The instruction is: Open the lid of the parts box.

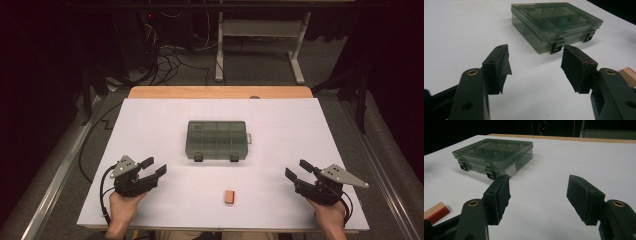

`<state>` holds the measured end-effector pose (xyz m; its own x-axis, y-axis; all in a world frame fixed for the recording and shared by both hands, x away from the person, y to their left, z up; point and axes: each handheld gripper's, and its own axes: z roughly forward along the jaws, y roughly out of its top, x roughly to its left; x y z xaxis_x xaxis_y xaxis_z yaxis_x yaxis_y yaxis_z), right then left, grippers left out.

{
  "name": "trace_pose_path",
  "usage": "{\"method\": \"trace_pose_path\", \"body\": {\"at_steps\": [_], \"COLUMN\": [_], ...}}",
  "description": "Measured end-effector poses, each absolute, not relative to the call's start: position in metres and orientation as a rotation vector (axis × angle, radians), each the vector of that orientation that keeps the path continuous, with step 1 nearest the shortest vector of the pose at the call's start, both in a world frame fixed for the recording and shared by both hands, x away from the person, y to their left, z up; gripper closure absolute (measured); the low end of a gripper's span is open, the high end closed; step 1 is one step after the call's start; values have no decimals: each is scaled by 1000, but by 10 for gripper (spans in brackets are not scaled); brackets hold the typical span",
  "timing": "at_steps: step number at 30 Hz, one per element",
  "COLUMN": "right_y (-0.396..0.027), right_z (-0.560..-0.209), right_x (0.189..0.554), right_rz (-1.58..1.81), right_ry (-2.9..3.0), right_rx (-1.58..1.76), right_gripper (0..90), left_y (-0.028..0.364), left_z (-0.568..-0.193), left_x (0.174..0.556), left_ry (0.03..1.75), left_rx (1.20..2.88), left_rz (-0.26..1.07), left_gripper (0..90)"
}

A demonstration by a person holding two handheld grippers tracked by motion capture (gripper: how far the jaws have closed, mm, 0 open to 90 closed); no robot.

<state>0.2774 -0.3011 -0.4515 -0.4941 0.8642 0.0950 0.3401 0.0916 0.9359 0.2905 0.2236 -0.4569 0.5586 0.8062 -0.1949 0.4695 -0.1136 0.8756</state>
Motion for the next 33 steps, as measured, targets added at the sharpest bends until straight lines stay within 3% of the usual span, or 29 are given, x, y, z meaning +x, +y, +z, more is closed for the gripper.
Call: {"method": "trace_pose_path", "body": {"at_steps": [33], "right_y": [-278], "right_z": [-454], "right_x": [294], "right_rz": [1393], "right_ry": [1927], "right_rx": [1152], "right_gripper": [357], "left_y": [211], "left_z": [-459], "left_x": [304], "left_ry": [1046], "left_rx": [1770], "left_rz": [383], "left_gripper": [408]}}
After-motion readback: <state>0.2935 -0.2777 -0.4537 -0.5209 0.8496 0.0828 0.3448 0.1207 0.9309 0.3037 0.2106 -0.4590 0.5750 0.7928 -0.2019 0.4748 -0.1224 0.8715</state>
